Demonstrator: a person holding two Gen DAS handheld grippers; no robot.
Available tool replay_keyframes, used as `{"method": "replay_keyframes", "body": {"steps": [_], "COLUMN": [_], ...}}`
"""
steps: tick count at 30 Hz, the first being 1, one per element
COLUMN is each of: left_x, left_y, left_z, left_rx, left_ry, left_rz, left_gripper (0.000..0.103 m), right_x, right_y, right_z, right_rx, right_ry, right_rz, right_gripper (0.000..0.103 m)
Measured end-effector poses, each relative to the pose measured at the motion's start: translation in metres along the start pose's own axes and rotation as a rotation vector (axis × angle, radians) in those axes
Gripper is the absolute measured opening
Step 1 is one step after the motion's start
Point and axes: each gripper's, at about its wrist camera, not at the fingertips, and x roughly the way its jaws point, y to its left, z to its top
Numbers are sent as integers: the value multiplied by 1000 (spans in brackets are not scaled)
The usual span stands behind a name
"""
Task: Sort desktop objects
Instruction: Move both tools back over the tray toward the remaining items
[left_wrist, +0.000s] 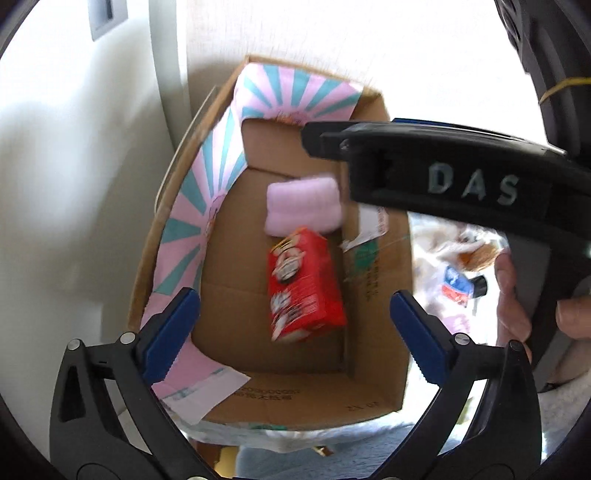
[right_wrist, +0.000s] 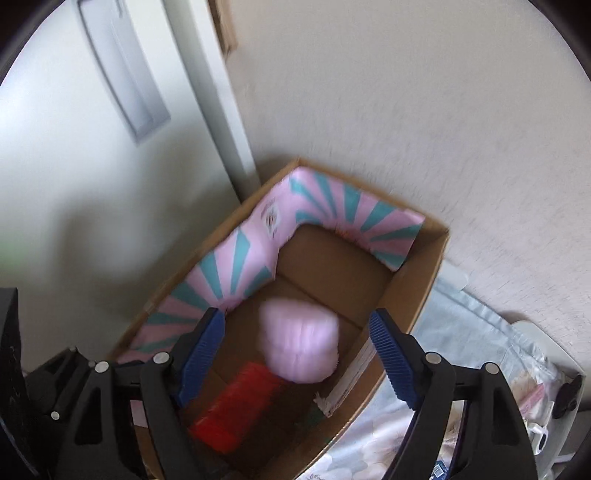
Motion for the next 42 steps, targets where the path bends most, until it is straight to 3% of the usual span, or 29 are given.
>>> {"method": "replay_keyframes", "body": {"steps": [10, 17, 27, 32, 42], "left_x": [-24, -46, -64, -78, -88], "left_y": [2, -10, -41, -63, -115], "left_z": [8, -6, -8, -8, -2], "left_rx": [-49, 23, 102, 158, 254], "left_ry": [-61, -84, -115, -146, -160], "left_rz": [-7, 44, 19, 11, -32], "left_gripper": [102, 102, 102, 102, 102], "right_x": [-25, -41, -81, -121, -196], "right_y": [-25, -29, -43, -79, -161], "right_z": [-6, -19, -41, -60, -135], "right_rx": [105, 122, 127, 168, 280], "right_ry": [-38, -57, -110, -158, -180], "right_rz": [15, 18, -35, -105, -354], "right_gripper": [78, 78, 78, 78, 78]}}
